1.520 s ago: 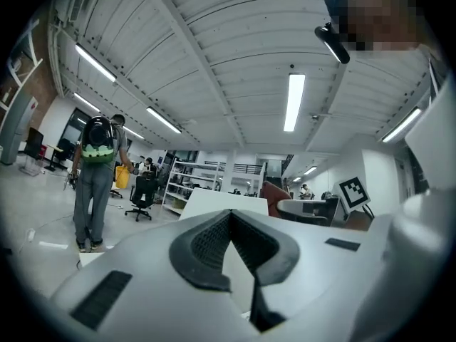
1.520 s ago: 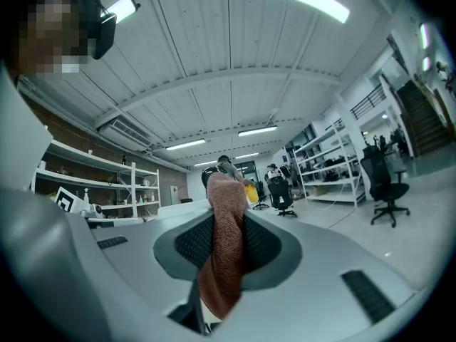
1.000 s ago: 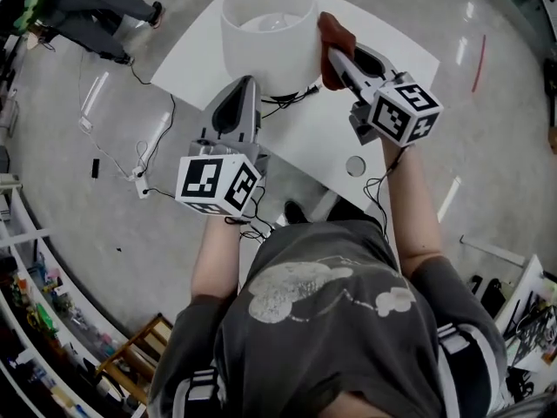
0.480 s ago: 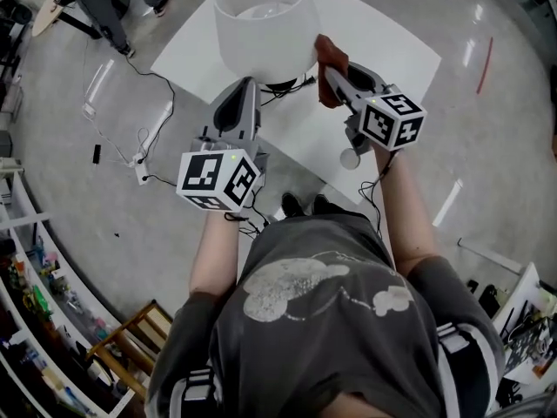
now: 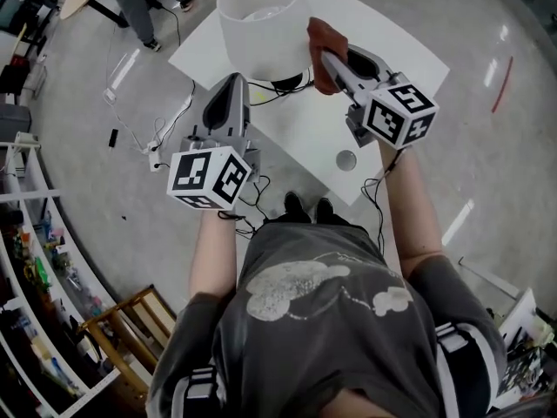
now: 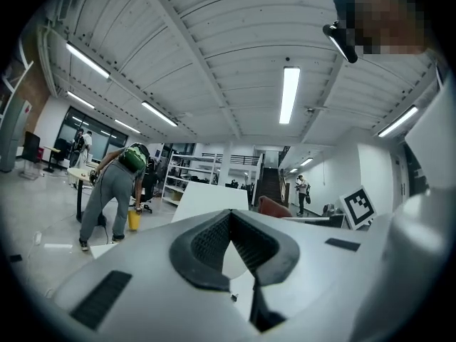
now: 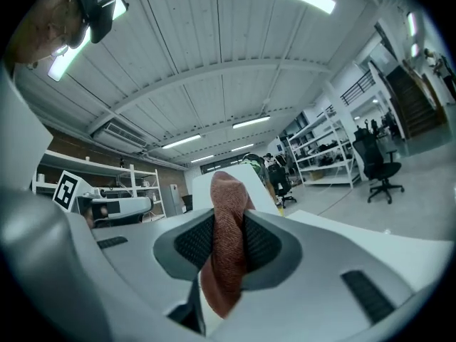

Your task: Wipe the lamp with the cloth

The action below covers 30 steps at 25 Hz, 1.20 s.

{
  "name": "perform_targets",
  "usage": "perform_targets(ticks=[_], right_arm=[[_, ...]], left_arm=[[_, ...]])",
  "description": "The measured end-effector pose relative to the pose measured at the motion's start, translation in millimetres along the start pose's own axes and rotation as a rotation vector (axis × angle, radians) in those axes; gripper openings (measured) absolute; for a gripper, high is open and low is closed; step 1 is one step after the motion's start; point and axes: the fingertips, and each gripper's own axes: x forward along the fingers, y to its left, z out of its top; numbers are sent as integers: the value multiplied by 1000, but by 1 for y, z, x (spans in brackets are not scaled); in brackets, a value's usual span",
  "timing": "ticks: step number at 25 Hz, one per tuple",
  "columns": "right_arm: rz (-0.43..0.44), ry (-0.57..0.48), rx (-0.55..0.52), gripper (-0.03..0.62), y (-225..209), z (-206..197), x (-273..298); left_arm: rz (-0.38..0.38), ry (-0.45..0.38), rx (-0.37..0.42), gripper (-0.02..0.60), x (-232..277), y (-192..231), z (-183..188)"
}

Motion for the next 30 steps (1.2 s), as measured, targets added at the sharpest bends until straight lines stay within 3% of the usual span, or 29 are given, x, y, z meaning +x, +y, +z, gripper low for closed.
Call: perform_targets(ticks=[5,13,19,30], right_arm=[[21,-42,-43,91,24,19,26],[-45,-46,-118,91,38,15,49],[-157,-46,-56,91,37,-7,54],[-412,19,80,91,36,-95,37]], left_arm=[[-23,-16,9,8,0,18,4],[-149,-14,-21,8,27,39,-8],[-260,24,-42,8,50,56,-10],[-430,145,-90,8,55,77,-54]])
